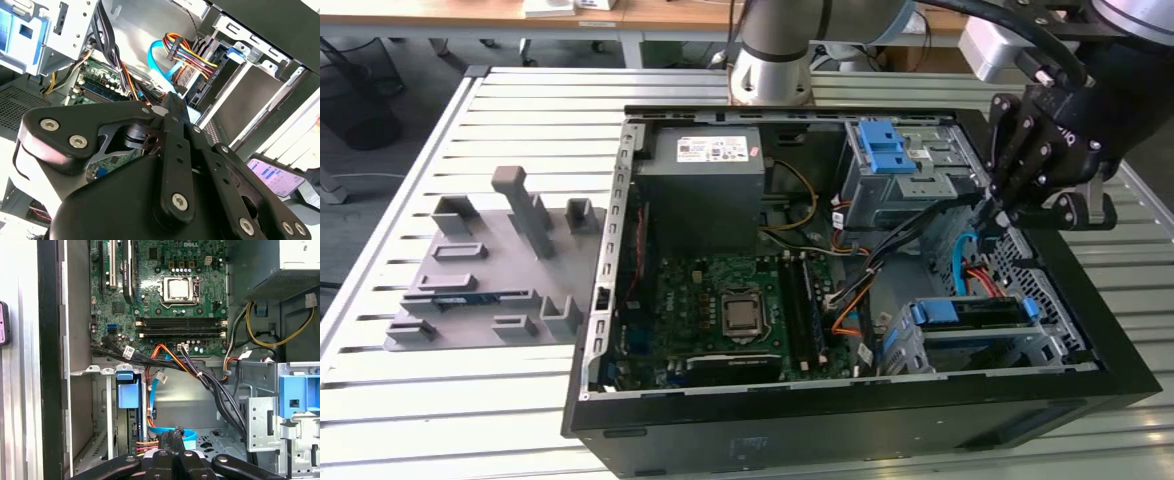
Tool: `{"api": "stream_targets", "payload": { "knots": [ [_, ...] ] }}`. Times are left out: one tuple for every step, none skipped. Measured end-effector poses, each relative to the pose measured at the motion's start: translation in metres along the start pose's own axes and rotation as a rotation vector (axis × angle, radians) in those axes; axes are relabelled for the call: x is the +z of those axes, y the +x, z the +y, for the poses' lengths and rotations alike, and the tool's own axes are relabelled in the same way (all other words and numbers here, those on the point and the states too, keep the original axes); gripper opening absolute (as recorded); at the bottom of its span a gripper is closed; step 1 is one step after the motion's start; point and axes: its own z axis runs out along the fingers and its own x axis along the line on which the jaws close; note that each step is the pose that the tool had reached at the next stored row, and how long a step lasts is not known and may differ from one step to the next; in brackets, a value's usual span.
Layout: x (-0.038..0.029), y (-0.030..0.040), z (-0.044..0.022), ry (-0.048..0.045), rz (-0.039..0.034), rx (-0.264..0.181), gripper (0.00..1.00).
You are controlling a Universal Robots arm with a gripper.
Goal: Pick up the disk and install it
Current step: 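Insert the second disk wire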
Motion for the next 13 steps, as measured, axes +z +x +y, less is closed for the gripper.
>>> {"api": "stream_targets", "payload": {
  "knots": [
    [0.0003,-0.0001,0.0000,0.0000,0.0001,0.000,0.11],
    [0.0006,-0.0002,0.0000,0.0000,0.0001,0.000,0.18],
    [0.0008,-0.0004,0.0000,0.0000,0.0005,0.000,0.18],
    [0.0012,-0.0005,0.0000,0.0001,0.0008,0.000,0.18],
    [0.0016,-0.0006,0.0000,0.0001,0.0011,0.000,0.18],
    [0.0020,-0.0007,0.0000,0.0001,0.0014,0.000,0.18],
    [0.0024,-0.0007,0.0000,0.0001,0.0017,0.000,0.18],
    [0.0028,-0.0008,0.0000,0.0001,0.0021,0.000,0.25],
    [0.0033,-0.0008,0.0000,0.0001,0.0024,0.000,0.25],
    [0.0037,-0.0008,0.0000,0.0001,0.0026,0.000,0.25],
    [0.0043,-0.0008,0.0000,0.0001,0.0027,0.000,0.25],
    [0.0046,-0.0008,0.0000,0.0001,0.0028,0.000,0.25],
    [0.0047,-0.0007,0.0000,0.0001,0.0029,0.000,0.25]
  ]
}}
